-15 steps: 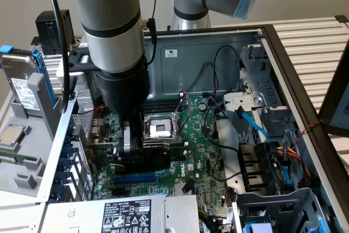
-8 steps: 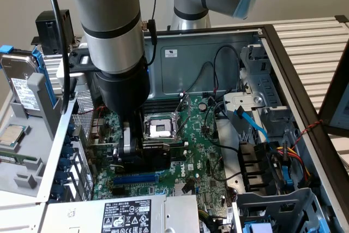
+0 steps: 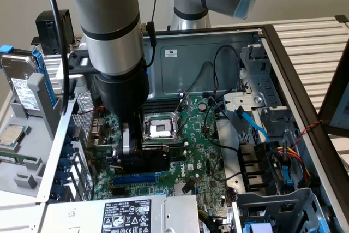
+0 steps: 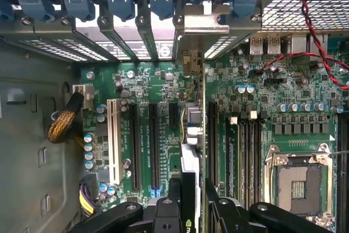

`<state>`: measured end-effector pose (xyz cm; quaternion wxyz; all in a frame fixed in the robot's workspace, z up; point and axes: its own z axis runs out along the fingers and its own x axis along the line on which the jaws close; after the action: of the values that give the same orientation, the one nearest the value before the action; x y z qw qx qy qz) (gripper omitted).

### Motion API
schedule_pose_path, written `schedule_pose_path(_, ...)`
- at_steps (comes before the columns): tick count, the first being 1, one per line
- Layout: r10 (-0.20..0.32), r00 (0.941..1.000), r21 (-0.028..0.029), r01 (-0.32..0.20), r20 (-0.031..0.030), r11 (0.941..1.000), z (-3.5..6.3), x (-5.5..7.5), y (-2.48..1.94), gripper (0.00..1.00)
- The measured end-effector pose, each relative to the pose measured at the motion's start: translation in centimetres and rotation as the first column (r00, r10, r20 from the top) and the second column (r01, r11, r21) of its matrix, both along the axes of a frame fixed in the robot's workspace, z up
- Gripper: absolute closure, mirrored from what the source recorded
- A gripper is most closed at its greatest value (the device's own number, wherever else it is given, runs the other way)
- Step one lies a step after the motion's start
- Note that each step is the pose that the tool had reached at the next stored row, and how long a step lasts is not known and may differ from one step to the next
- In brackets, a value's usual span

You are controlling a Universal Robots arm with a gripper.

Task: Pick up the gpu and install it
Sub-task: 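Insert the gpu into the slot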

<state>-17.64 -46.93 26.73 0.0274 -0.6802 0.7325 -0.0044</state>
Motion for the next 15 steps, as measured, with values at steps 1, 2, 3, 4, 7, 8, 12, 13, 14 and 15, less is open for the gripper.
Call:
schedule_pose_path(1, 0.000, 1.0000, -0.0005, 0.000, 0.0000, 1.0000, -0.01, 0.00, 0.11, 0.73)
schedule_pose_path(2, 0.000, 1.0000, -0.0007, 0.000, 0.0000, 1.0000, -0.03, -0.01, 0.13, 0.73)
schedule_pose_path(3, 0.000, 1.0000, -0.0011, 0.000, 0.0000, 1.0000, -0.03, -0.06, 0.12, 0.73)
schedule_pose_path(4, 0.000, 1.0000, -0.0012, 0.000, -0.0001, 1.0000, -0.04, -0.12, 0.13, 0.73)
schedule_pose_path(7, 0.000, 1.0000, -0.0016, 0.000, -0.0001, 1.0000, -0.11, -0.22, 0.14, 0.73)
schedule_pose_path(8, 0.000, 1.0000, -0.0017, 0.000, -0.0001, 1.0000, -0.14, -0.23, 0.14, 0.73)
schedule_pose_path(12, -0.001, 1.0000, -0.0024, 0.001, -0.0001, 1.0000, -0.32, -0.31, 0.24, 0.73)
schedule_pose_path(13, -0.001, 1.0000, -0.0031, 0.001, -0.0001, 1.0000, -0.36, -0.31, 0.33, 0.73)
schedule_pose_path(14, -0.001, 1.0000, -0.0037, 0.001, -0.0001, 1.0000, -0.39, -0.31, 0.42, 0.73)
schedule_pose_path(15, -0.001, 1.0000, -0.0044, 0.001, 0.0000, 1.0000, -0.41, -0.31, 0.49, 0.73)
